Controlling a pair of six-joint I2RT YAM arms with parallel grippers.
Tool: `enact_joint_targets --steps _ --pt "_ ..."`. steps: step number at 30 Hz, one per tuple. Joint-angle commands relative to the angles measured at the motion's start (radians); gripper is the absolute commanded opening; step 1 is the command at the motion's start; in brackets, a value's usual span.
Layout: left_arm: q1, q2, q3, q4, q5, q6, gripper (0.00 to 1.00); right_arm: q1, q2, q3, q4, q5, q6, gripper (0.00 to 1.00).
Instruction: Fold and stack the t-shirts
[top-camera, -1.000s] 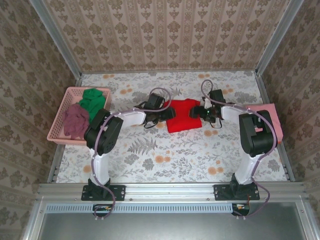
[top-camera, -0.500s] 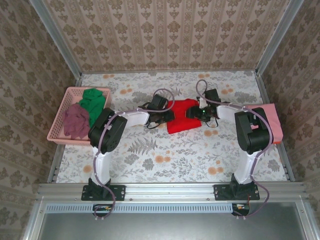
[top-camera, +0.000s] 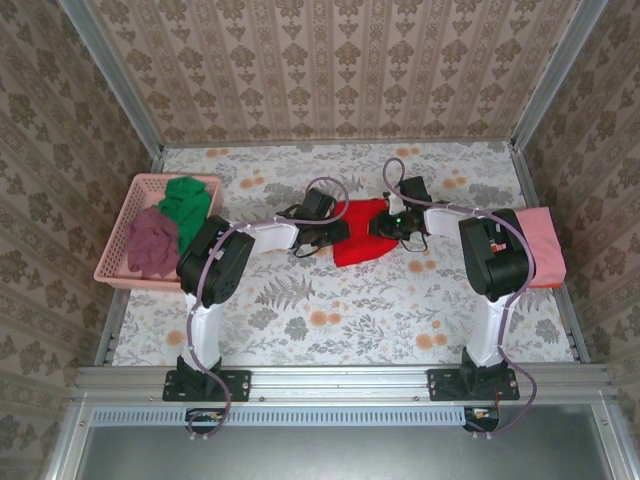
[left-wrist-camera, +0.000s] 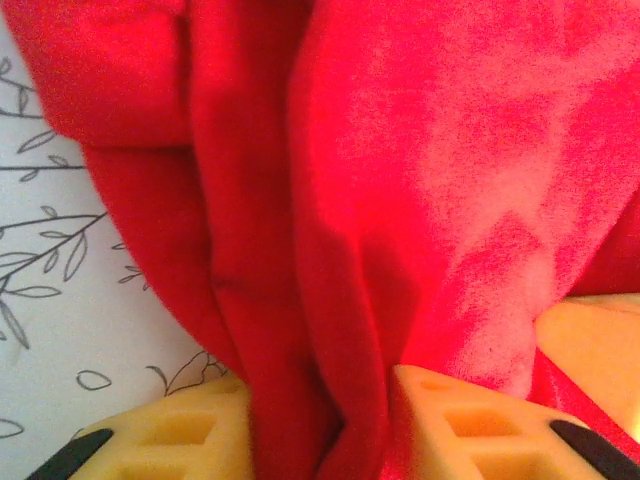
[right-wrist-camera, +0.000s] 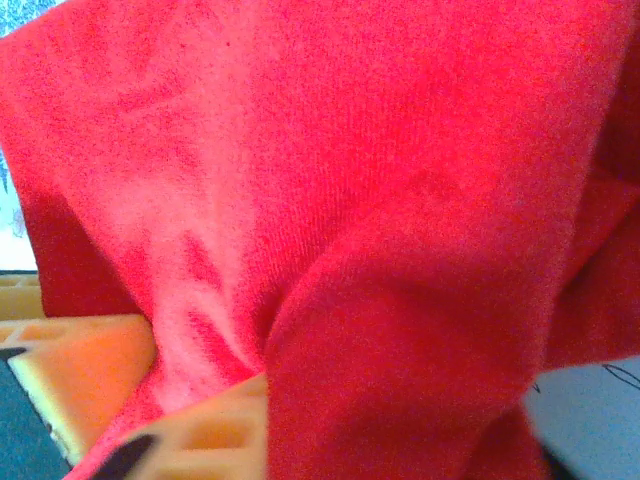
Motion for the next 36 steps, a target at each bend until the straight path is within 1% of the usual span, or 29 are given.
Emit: enact_joint_targets --steps 1,4,5,7,8,9,11,12,14,16,19,22,29,31,34,36 --pt "-0.018 0.021 -0.032 0.026 0.018 0.002 0.54 0.005 0.002 0.019 0.001 0.010 -0.006 0.00" --pt "-0.018 -0.044 -0.074 0.051 -0.043 0.027 0.82 -0.002 -0.039 0.018 -0.051 0.098 -0.066 0.00" --pt "-0.020 -0.073 -0.091 0.060 -0.068 0.038 0.89 -0.002 -0.054 0.021 -0.078 0.144 -0.096 0.00" --pt "-0.026 -0.131 -0.127 0.081 -0.128 0.065 0.99 -0.002 -0.084 0.029 -0.133 0.240 -0.155 0.00" --pt "-0.034 -0.162 -0.148 0.096 -0.168 0.091 1.00 -0.003 -0.096 0.036 -0.167 0.297 -0.171 0.00" --pt "-0.044 -0.182 -0.163 0.107 -0.206 0.115 1.00 -0.011 -0.103 0.047 -0.193 0.317 -0.174 0.00" --pt "-0.065 -0.220 -0.192 0.139 -0.275 0.208 1.00 -0.036 -0.117 0.074 -0.242 0.326 -0.236 0.00" --pt "-0.074 -0.228 -0.204 0.158 -0.290 0.244 1.00 -0.036 -0.132 0.076 -0.248 0.359 -0.269 0.00" --pt "-0.080 -0.239 -0.230 0.209 -0.272 0.301 1.00 -0.039 -0.160 0.079 -0.254 0.429 -0.346 0.00" --pt "-0.081 -0.254 -0.256 0.250 -0.241 0.330 1.00 -0.051 -0.174 0.090 -0.277 0.473 -0.422 0.00" --pt "-0.082 -0.286 -0.298 0.311 -0.195 0.378 1.00 -0.085 -0.188 0.098 -0.320 0.512 -0.527 0.00" --pt "-0.080 -0.320 -0.320 0.322 -0.157 0.430 1.00 -0.132 -0.212 0.092 -0.354 0.545 -0.610 0.00" --pt "-0.080 -0.376 -0.331 0.309 -0.104 0.519 1.00 -0.213 -0.266 0.067 -0.443 0.768 -0.711 0.00" --pt "-0.080 -0.384 -0.333 0.317 -0.089 0.539 1.00 -0.233 -0.283 0.061 -0.466 0.800 -0.724 0.00" --pt "-0.078 -0.386 -0.330 0.322 -0.074 0.567 1.00 -0.249 -0.334 0.025 -0.450 0.835 -0.787 0.00" --pt "-0.071 -0.385 -0.326 0.322 -0.061 0.576 1.00 -0.270 -0.353 0.031 -0.478 0.857 -0.768 0.00"
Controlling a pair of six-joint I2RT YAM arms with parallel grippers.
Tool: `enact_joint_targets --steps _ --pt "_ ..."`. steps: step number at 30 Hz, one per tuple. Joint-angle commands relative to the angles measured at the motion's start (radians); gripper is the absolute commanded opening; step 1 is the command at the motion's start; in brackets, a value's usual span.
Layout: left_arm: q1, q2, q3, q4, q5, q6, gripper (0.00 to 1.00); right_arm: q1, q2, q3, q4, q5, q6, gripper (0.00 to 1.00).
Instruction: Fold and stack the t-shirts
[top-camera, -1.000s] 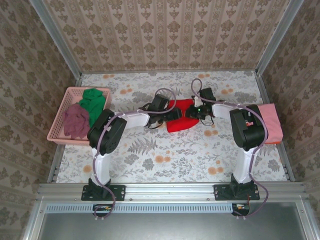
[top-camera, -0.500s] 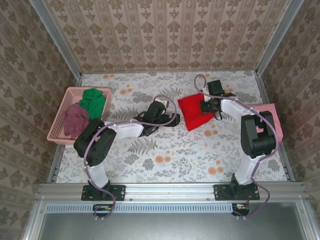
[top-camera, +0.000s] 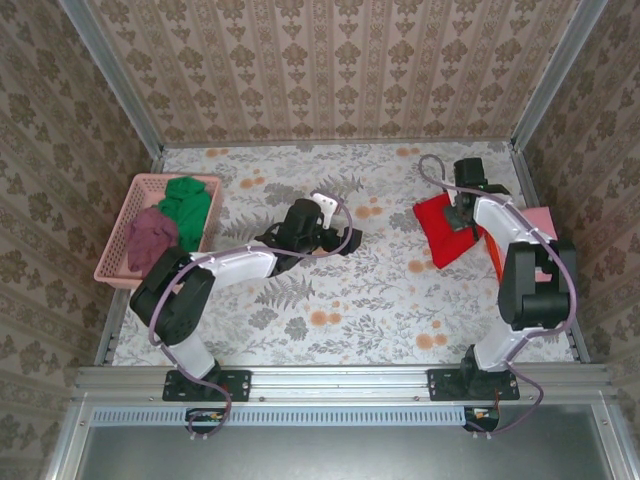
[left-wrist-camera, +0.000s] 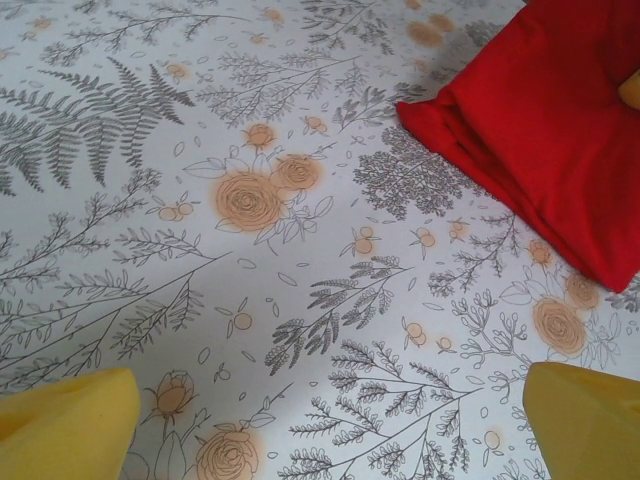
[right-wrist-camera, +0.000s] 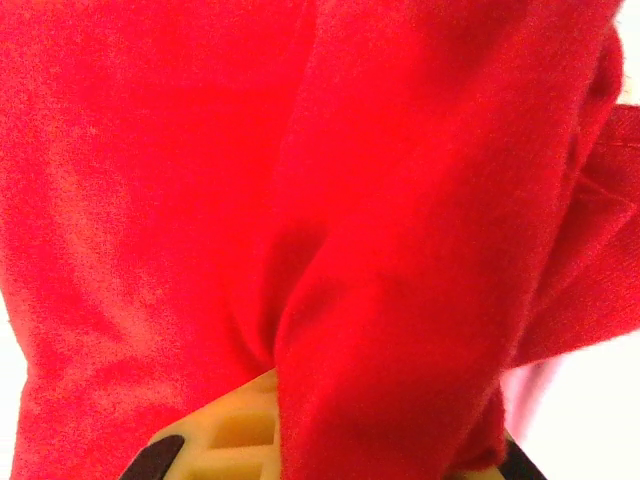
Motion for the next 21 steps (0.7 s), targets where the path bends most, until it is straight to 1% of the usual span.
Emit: enact_joint_targets --steps 1,3,5,11,21 --pt "0.012 -0.021 0.000 0.017 0.041 0.055 1.00 -0.027 -0.065 -0.002 -0.065 0.118 -0.038 0.00" --pt "0.020 -0.024 -0.004 0.020 0.043 0.054 1.00 -0.043 -0.084 0.001 -0.072 0.168 -0.034 0.00" --pt "0.029 -0.026 -0.007 0.026 0.048 0.054 1.00 -0.063 -0.105 0.010 -0.085 0.182 -0.028 0.00" --pt "0.056 -0.029 -0.025 0.035 0.068 0.054 1.00 -0.096 -0.168 0.046 -0.101 0.130 -0.057 0.00" --pt "0.084 -0.040 -0.068 0.079 0.081 0.024 1.00 -0.135 -0.173 0.181 -0.142 0.060 -0.136 0.00"
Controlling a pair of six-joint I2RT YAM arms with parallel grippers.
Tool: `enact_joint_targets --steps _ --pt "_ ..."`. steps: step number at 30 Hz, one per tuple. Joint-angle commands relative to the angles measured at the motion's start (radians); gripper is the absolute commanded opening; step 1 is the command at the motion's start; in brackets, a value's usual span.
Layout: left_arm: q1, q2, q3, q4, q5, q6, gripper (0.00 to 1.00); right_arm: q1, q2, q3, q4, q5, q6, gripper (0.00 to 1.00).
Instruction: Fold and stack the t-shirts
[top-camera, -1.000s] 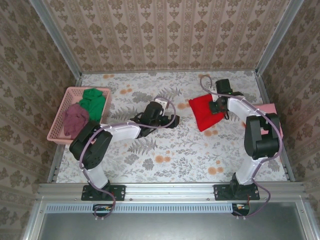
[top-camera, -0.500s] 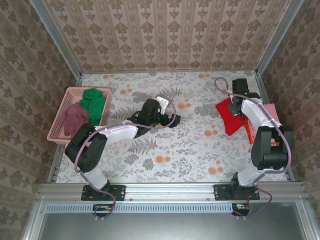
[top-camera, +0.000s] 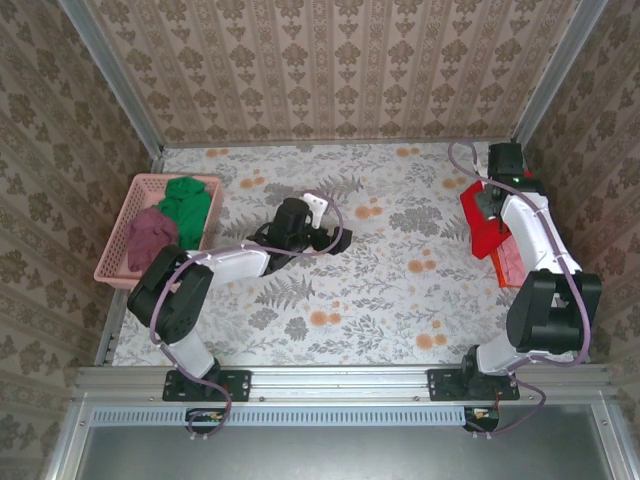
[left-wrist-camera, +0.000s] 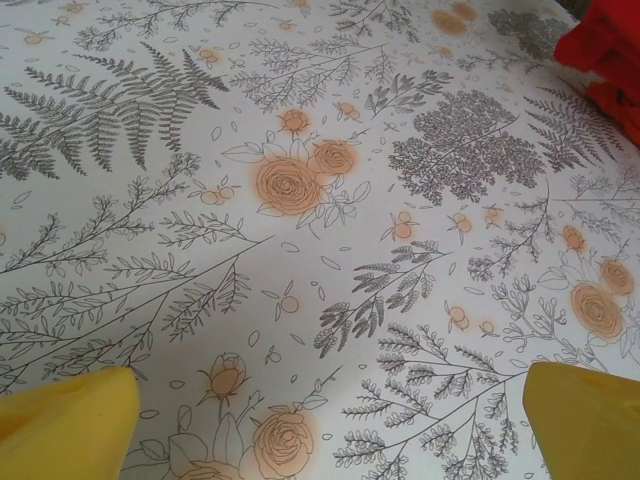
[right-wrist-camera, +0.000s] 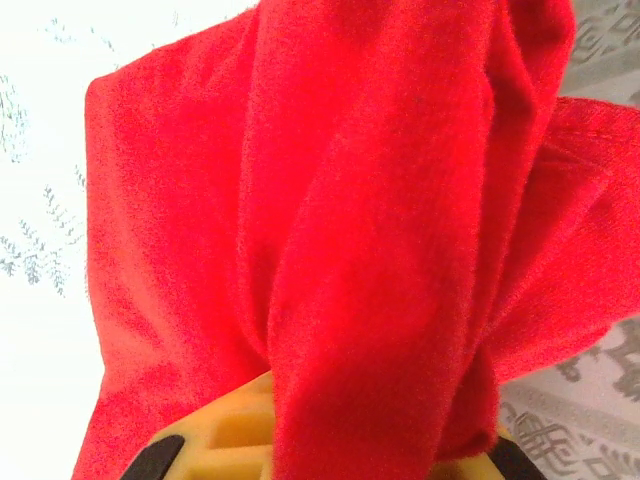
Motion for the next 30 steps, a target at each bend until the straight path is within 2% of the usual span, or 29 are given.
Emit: enact_joint_targets --steps 1,9,19,30 --pt "0.011 -0.038 -0.020 0.041 0.024 -0.005 1.00 -0.021 -0.034 0.074 -0.034 -0.024 -0.046 0.00" --pt "0.022 -0.040 -0.021 0.045 0.038 -0.009 1.00 -0.101 -0.044 0.098 -0.050 -0.038 -0.075 0.00" --pt "0.035 -0.038 -0.018 0.051 0.061 -0.017 1.00 -0.188 -0.019 0.007 -0.013 -0.109 -0.054 0.00" --pt "0.055 -0.036 -0.016 0.052 0.089 -0.027 1.00 -0.236 0.086 -0.014 0.007 -0.040 -0.046 0.00"
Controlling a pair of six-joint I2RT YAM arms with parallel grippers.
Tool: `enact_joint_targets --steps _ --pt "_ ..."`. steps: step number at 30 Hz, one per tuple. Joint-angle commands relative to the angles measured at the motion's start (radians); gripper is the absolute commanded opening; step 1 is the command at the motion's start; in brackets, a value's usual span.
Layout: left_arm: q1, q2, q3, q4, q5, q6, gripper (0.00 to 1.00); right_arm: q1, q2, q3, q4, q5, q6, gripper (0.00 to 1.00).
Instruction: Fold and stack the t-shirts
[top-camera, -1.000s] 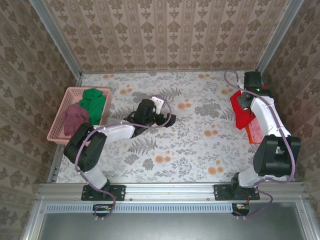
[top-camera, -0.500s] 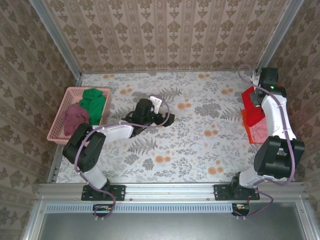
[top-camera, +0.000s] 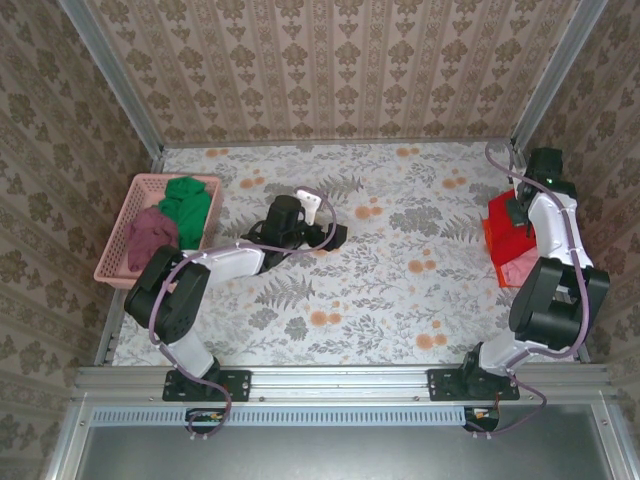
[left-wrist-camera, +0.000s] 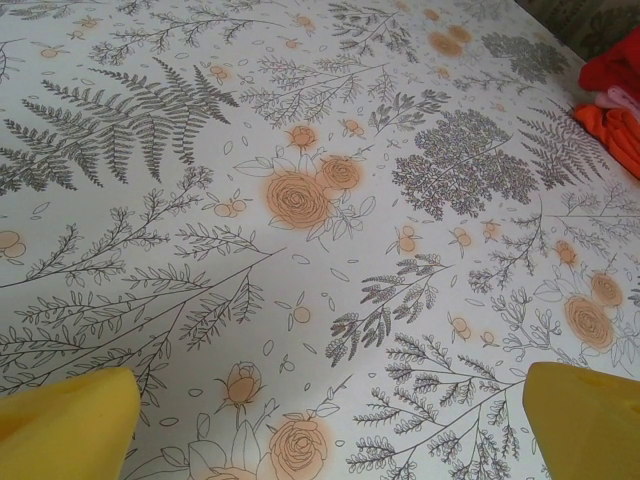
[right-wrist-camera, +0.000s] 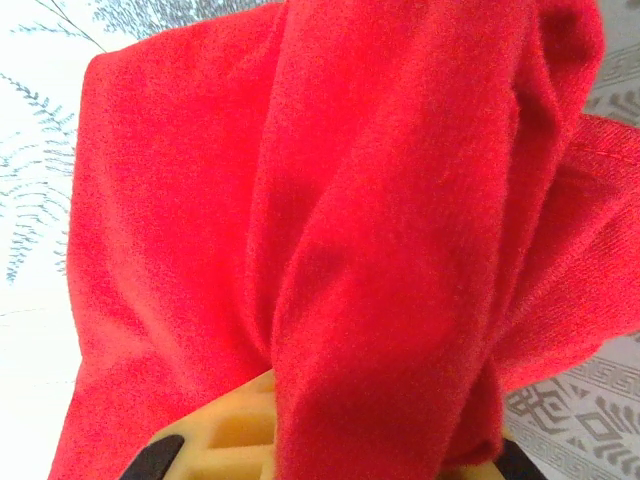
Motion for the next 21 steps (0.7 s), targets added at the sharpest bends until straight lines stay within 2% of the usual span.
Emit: enact_joint_targets --steps 1,5,7,10,14,16,18,21 --pt "0.012 -0.030 -0.007 0.026 0.029 -0.021 1.00 -0.016 0.030 -0.008 0.025 0.050 -0.007 0.00" --pt "0.016 -0.034 -0.017 0.033 0.031 -0.026 1.00 -0.044 0.058 -0.007 0.049 0.064 -0.022 0.01" --pt "0.018 -0.032 -0.021 0.040 0.032 -0.029 1.00 -0.055 0.079 -0.001 0.062 0.087 -0.029 0.08" --pt "0.018 -0.032 -0.023 0.041 0.037 -0.030 1.00 -0.064 0.107 0.012 0.095 0.145 -0.040 0.60" --pt "0.018 -0.049 -0.031 0.042 0.029 -0.029 1.00 -0.052 0.035 0.010 0.136 0.129 0.025 0.88" --pt "0.018 -0.057 -0.032 0.040 0.022 -0.024 1.00 -0.029 -0.011 -0.002 0.168 0.145 0.068 0.93" --pt "0.018 -0.062 -0.031 0.036 0.016 -0.020 1.00 -0.004 -0.042 -0.011 0.176 0.156 0.121 0.94" --pt "0.018 -0.064 -0.030 0.034 0.007 -0.015 1.00 0.041 -0.068 -0.036 0.181 0.087 0.214 0.94"
